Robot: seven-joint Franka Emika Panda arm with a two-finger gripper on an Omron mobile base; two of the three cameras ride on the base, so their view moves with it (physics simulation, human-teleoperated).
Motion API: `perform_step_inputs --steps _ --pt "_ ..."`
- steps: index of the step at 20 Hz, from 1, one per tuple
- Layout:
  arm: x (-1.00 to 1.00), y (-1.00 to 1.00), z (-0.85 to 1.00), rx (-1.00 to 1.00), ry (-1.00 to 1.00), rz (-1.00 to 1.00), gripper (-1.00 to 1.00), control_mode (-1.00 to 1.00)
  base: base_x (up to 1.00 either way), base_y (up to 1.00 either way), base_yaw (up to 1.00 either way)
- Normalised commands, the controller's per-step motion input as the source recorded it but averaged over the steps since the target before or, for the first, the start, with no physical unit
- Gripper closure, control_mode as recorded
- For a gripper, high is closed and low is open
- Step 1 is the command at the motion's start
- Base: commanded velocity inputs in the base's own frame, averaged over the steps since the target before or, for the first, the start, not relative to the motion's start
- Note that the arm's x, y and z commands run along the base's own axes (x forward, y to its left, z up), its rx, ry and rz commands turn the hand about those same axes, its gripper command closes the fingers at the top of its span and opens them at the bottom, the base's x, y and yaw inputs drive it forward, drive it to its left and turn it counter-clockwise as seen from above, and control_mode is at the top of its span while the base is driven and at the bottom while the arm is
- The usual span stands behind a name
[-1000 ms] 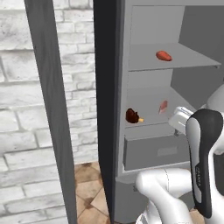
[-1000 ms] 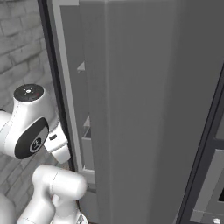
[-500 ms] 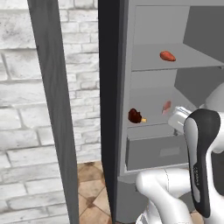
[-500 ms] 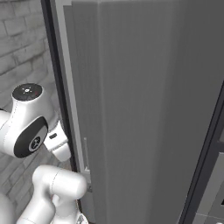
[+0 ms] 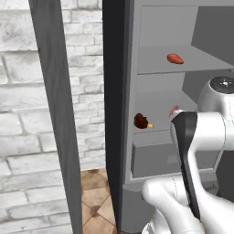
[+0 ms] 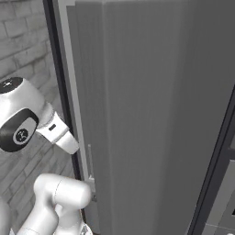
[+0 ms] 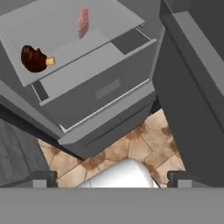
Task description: Gather the sweet potato and bell pepper from the fridge and place them on a tray on the dining counter. Then gather the steaks from the fridge and place them on the other tray.
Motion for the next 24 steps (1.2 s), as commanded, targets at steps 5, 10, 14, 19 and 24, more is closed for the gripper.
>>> perform_step_inputs --steps 5,10,14,19,24 --pt "0.1 -0.35 0.07 -0.11 -0.06 0.19 -1.0 -1.0 0.0 0.0 0.0" --pt "0.29 -0.11 0.13 -0.07 -0.08 0.27 -1.0 -1.0 0.0 0.0 0.0" --pt "0.41 0.0 0.21 -0.05 -0.01 0.25 -1.0 -1.0 0.0 0.0 0.0" --pt "0.27 -0.06 0.38 -0.02 -0.02 0.21 -1.0 -1.0 0.0 0.0 0.0" --pt "0.18 -0.12 0.43 -0.02 -0.09 0.17 -1.0 -1.0 0.0 0.0 0.0"
